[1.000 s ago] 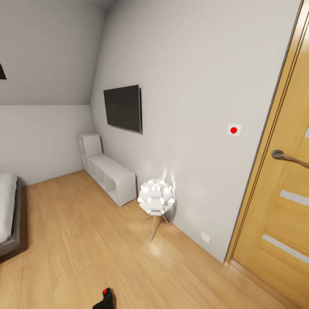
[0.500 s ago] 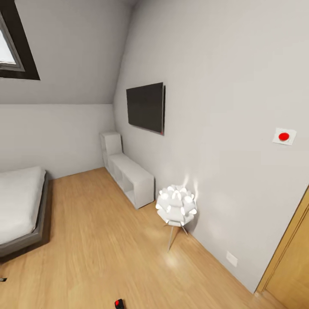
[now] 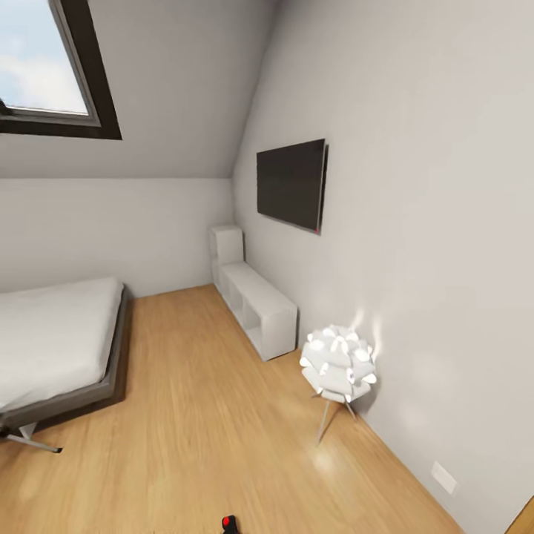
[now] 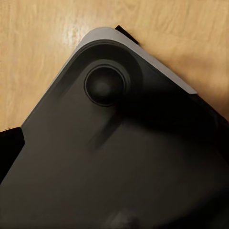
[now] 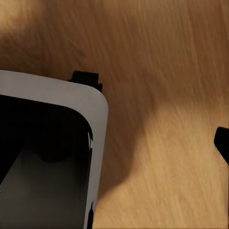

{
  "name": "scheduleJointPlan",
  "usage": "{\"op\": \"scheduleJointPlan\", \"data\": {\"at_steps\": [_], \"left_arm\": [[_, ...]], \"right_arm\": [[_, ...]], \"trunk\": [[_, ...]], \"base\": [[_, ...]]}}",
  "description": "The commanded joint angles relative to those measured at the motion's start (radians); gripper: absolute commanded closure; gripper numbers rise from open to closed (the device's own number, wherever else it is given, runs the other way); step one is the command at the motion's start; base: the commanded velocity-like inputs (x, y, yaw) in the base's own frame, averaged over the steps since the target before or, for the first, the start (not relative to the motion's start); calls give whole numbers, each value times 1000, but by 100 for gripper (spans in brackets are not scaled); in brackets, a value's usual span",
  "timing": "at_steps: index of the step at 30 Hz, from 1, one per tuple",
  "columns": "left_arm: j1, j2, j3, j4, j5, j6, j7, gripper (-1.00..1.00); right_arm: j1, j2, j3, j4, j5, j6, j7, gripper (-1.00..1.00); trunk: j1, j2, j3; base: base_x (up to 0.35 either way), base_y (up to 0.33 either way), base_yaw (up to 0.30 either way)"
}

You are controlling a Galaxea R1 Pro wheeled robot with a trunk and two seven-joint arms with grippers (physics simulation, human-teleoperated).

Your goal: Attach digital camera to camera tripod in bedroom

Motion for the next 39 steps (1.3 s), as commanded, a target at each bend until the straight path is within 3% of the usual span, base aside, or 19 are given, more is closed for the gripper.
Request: {"op": "scheduleJointPlan", "data": {"at_steps": [1, 14, 39], "left_arm": [[0, -1, 4, -2, -3, -1, 4, -100], [0, -3, 4, -2, -7, 0, 3, -100], [0, -1, 4, -2, -25, 3, 3, -100]], "right_arm": [[-1, 0, -9, 2, 9, -4, 2, -100], [-1, 0, -9, 2, 7, -4, 2, -100], [-1, -1, -9, 2, 7, -3, 3, -100]], "trunk": [[0, -1, -1], [0, -1, -6], [0, -1, -7]], "base": [[4, 0, 300], [1, -82, 259], [0, -272, 17]]}}
